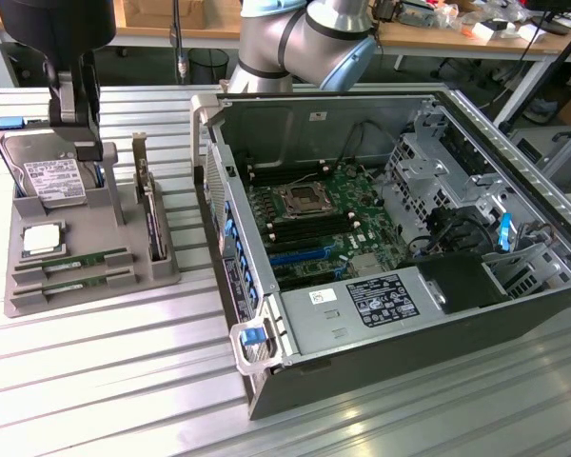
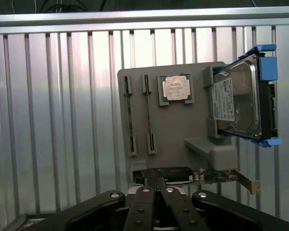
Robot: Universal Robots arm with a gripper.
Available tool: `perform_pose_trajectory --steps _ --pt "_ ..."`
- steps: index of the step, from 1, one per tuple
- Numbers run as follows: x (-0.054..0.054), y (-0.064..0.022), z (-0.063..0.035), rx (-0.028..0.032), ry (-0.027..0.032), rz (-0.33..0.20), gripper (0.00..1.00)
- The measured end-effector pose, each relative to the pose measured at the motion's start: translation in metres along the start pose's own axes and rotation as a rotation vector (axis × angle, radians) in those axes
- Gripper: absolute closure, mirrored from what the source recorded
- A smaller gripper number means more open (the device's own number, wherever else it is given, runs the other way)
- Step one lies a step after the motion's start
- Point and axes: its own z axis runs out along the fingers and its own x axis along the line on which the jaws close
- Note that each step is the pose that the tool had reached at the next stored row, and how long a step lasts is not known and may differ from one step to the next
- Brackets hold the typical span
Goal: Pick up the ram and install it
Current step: 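Pick up the ram and move it above insertion slot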
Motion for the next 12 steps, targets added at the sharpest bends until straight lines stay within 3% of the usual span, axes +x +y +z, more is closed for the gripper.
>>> perform_pose_trajectory --steps 6,12 --pt "0.0 0.0 0.0008 0.0015 -0.0029 0.066 0.89" --pt "0.0 -0.0001 0.001 0.0018 -0.0033 0.072 0.89"
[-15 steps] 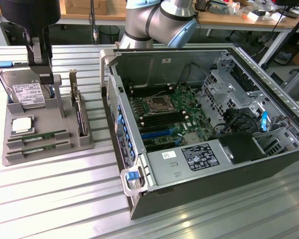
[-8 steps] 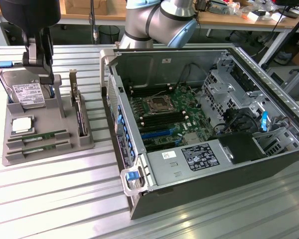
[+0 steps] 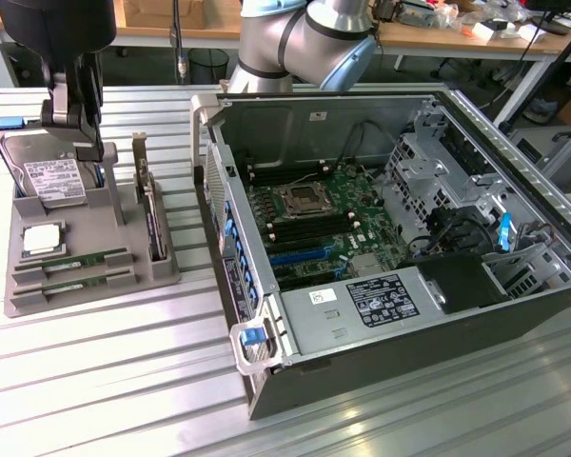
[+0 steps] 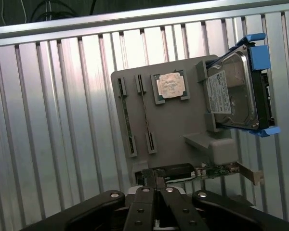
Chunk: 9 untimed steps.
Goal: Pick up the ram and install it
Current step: 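Pick up the ram and move it above insertion slot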
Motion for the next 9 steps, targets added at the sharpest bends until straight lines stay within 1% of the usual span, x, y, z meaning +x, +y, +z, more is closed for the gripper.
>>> perform_pose_trajectory --steps 7,9 --pt "0.0 0.0 0.0 0.0 0.0 0.0 0.89" --pt "0.0 0.0 0.0 0.0 0.0 0.0 0.76"
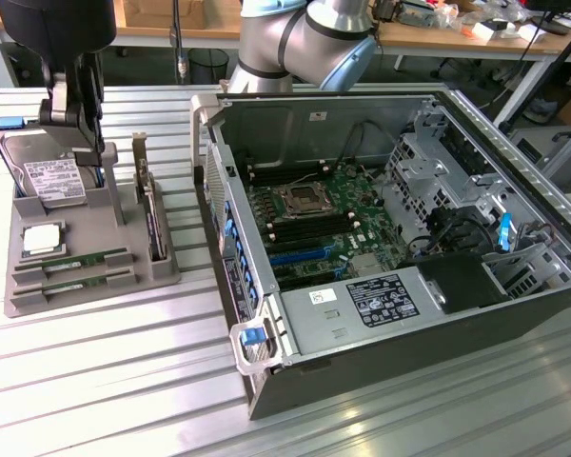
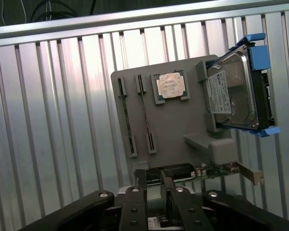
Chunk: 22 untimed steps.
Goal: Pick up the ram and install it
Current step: 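Pick up the ram and move it above insertion slot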
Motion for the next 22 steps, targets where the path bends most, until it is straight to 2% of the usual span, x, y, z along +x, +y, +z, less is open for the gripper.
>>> perform_pose_trajectory --steps 2,8,22 --pt "0.0 0.0 0.0 0.0 0.0 0.0 0.64" --pt "0.0 0.0 0.0004 0.0001 -0.0001 0.0 0.64" --pt "0.0 -0.0005 0.011 0.0 0.0 0.0 0.64"
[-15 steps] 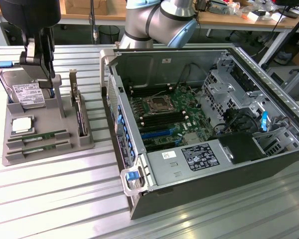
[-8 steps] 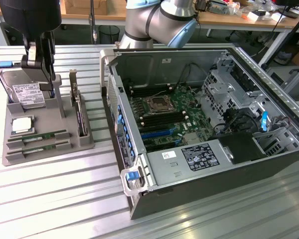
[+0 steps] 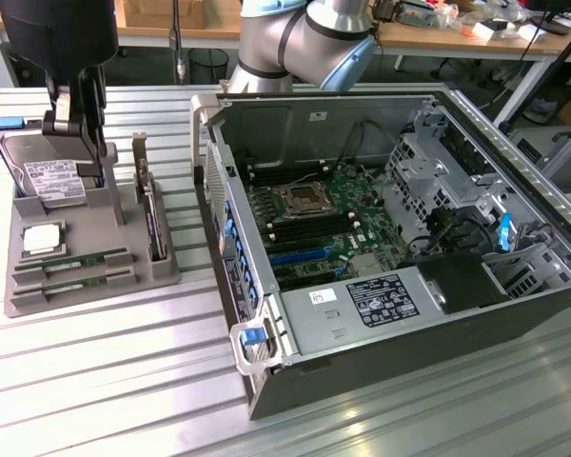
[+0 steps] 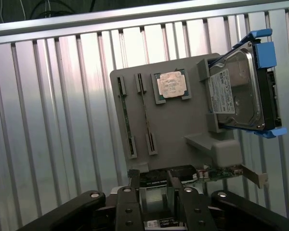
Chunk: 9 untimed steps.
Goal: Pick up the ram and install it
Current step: 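Pick up the ram and move it above insertion slot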
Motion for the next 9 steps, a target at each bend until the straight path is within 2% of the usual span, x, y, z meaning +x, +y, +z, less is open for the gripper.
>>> perform_pose_trajectory --steps 9 --pt "0.0002 -0.0003 0.0069 0.0 0.0 0.0 0.64"
